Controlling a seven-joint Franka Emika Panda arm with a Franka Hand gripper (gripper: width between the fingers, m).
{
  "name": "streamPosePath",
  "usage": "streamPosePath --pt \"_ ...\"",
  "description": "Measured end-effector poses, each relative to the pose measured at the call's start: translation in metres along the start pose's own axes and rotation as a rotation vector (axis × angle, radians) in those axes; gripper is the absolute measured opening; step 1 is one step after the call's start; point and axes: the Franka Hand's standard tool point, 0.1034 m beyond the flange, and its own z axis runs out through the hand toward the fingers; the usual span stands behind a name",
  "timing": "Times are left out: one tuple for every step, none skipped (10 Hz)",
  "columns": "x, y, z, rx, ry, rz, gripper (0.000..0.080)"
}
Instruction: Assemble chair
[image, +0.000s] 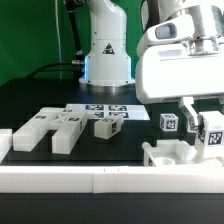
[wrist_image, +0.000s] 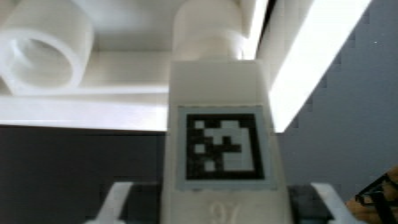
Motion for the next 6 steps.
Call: streamPosePath --pt "0.0005 -0.0008 0.0005 -0.001 0.011 -0.002 0.0291" --pt "0.0015 -0.0013 0.0011 -0.002 0.029 -0.008 0.0291" --pt "0.0029 -0.0015 0.0017 -0.004 0.05 -0.014 0.0291" --pt "0.0035 -0.0018 0.002 -0.005 0.062 -0.015 0.0291" --pt "0.0036 -0.0018 0.002 -0.005 0.062 -0.015 0.0291" --pt "0.0036 -0.0017 0.0021 -0.005 0.061 -0.015 0.0297"
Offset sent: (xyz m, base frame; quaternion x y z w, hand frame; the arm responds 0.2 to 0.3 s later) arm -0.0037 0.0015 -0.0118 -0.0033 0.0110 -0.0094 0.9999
